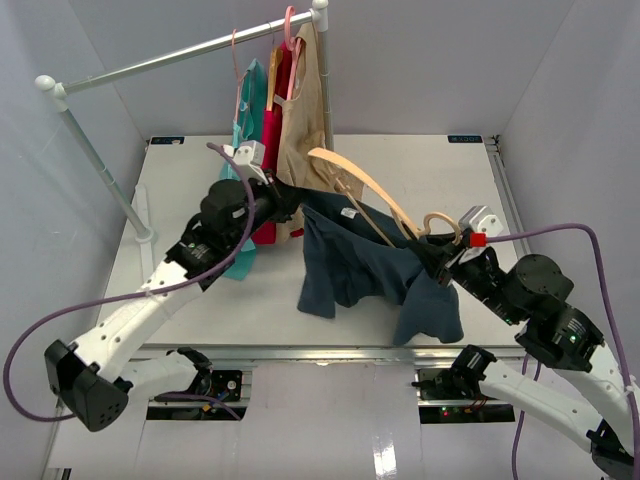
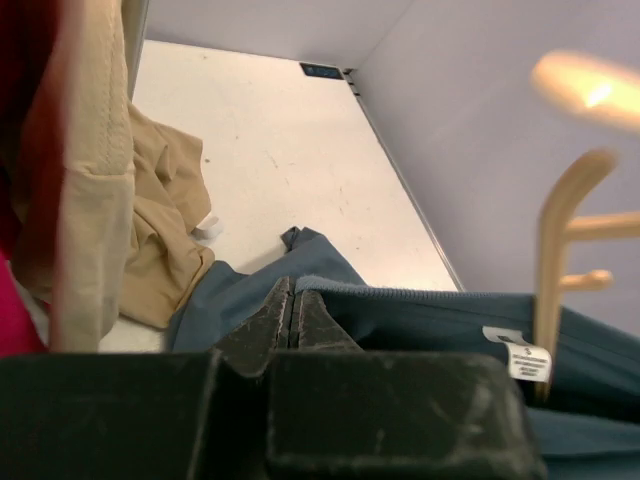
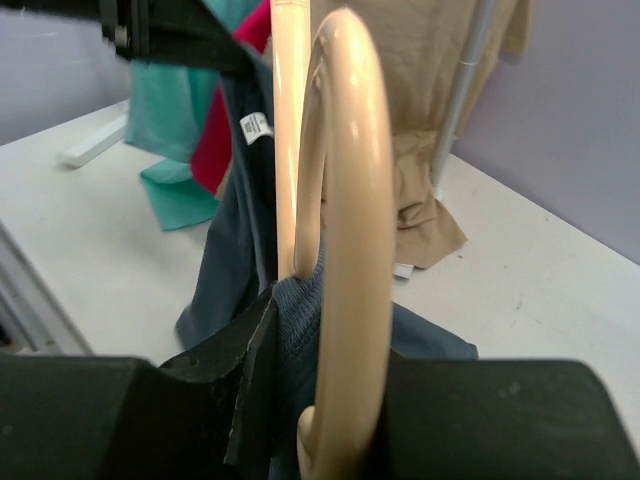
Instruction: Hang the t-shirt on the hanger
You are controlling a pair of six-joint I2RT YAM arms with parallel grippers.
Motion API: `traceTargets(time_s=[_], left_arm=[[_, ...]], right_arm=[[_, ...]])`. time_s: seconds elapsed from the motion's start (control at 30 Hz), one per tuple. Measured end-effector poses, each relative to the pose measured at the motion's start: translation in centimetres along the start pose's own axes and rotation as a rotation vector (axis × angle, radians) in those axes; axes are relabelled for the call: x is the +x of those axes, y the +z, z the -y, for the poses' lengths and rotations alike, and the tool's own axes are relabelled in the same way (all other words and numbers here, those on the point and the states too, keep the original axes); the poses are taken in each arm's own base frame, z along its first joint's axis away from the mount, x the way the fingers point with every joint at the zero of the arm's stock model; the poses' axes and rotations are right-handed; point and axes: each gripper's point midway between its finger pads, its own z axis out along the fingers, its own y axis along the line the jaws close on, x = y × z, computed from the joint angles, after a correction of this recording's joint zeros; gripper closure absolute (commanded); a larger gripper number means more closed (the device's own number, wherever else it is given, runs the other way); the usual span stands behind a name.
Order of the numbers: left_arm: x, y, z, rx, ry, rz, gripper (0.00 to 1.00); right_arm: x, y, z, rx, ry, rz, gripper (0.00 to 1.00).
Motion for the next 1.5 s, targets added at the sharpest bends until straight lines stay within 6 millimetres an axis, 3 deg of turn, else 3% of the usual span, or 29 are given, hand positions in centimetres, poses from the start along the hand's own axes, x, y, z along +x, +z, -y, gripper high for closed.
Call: traceTargets(time_s=[0.1,0.23,0.33,0.57,0.8,1.33,1.5], left_arm=[[-3.0,-2.0,0.9,0.035,0.027,0.015,1.00],[-5.0,-3.0,2.1,0.072,0.061,-0.016,1.00],[-4.9,-2.9,2.4,0.091,0.074,-0.062,1.00],[-2.9,-2.6,1.0,0.075,0.077,-0.183,1.00],[-4.4,-3.4,1.7,0.092,0.102,-0.177,1.00],[-5.6,-5.6,2.1,0.172,0.152,-0.144,1.00],[-4.3,-5.8,3.6,0.312,0.115,-0.159,1.00]], right_arm=[[-0.6,-1.0,-1.2,-0.079,-0.012,-0.001,0.92],[-0.6,-1.9,-2.3,-0.153,-0.031,-0.004,0.92],[-0.2,-2.4,-2.6,-0.173,-0.045,-0.018,0.92],[1.2,-2.7,-3.1,-0.212,-0.068,-0.071,0.92],[1.7,-2.5,-3.3,-0.222,-0.068,-0.094,0.92],[3.1,0.7,-3.6,-0.209,-0.010,-0.235,0.92],[5.0,2.7,-4.3,-0.224,0.028,-0.328,0.92]])
